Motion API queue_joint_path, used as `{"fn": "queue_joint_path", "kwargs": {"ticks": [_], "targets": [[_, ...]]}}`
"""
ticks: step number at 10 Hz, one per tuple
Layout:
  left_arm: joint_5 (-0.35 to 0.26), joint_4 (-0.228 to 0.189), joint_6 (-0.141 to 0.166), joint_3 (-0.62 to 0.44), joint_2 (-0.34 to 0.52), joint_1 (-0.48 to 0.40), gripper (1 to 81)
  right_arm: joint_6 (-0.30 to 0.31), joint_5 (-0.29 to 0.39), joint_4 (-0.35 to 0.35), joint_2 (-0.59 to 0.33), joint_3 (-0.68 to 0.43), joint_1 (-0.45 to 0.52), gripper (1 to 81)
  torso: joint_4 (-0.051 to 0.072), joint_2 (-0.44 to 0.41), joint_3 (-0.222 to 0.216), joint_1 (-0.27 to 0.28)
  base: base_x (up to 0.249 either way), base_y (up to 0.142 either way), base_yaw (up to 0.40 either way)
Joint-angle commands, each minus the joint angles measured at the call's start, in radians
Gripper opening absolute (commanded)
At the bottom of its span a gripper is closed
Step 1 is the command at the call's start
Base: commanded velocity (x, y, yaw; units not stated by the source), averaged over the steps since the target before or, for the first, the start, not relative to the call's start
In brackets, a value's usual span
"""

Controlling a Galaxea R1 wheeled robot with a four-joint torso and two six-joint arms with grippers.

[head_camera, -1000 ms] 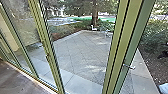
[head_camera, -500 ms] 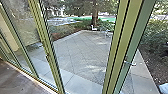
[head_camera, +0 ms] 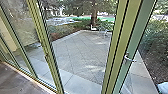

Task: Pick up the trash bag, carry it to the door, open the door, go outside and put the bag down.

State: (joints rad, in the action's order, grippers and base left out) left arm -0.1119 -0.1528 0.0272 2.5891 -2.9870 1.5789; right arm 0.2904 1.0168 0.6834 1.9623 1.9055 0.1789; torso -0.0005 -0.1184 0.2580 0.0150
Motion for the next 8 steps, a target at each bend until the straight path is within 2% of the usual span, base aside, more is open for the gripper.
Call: {"fn": "queue_joint_path", "kwargs": {"ticks": [1, 2, 3, 4, 5, 6, 7, 8], "targets": [[-0.081, 0.009, -0.003, -0.004, -0.001, -0.009, 1.0, -0.008, 0.031, 0.077, -0.029, 0.013, 0.125, 81.1, -0.064, 0.000, 0.000, 0.000, 0.000, 0.000, 0.000], [-0.081, 0.009, -0.003, -0.004, -0.003, -0.009, 1.0, -0.014, 0.031, 0.079, -0.037, 0.013, 0.122, 81.1, -0.089, 0.000, 0.000, 0.000, 0.000, 0.000, 0.000], [-0.081, 0.009, -0.003, -0.004, -0.001, -0.010, 1.0, -0.017, 0.031, 0.079, -0.046, 0.013, 0.122, 81.1, -0.115, 0.000, -0.021, 0.000, 0.000, 0.000, 0.000], [-0.081, 0.009, -0.003, -0.004, -0.003, -0.010, 1.0, -0.028, 0.028, 0.082, -0.057, 0.010, 0.122, 81.1, -0.075, 0.000, -0.001, 0.000, 0.000, 0.000, 0.000], [-0.081, 0.009, -0.003, -0.004, -0.004, -0.009, 1.0, -0.039, 0.023, 0.087, -0.067, 0.012, 0.121, 81.1, -0.091, 0.000, -0.003, 0.000, 0.000, 0.000, 0.000], [-0.081, 0.009, -0.003, -0.004, -0.004, -0.010, 1.0, -0.036, -0.001, 0.113, -0.072, 0.013, 0.116, 81.1, -0.095, 0.000, -0.004, 0.000, 0.000, 0.000, 0.000], [-0.081, 0.009, -0.003, -0.004, -0.004, -0.010, 1.0, -0.027, -0.046, 0.151, -0.078, 0.013, 0.112, 81.1, -0.094, 0.000, -0.004, 0.000, 0.000, 0.000, 0.000], [-0.081, 0.009, -0.001, -0.004, -0.004, -0.009, 1.0, -0.025, -0.056, 0.180, -0.078, 0.018, 0.110, 81.1, -0.094, 0.000, -0.004, 0.000, 0.000, 0.000, 0.000]]}}
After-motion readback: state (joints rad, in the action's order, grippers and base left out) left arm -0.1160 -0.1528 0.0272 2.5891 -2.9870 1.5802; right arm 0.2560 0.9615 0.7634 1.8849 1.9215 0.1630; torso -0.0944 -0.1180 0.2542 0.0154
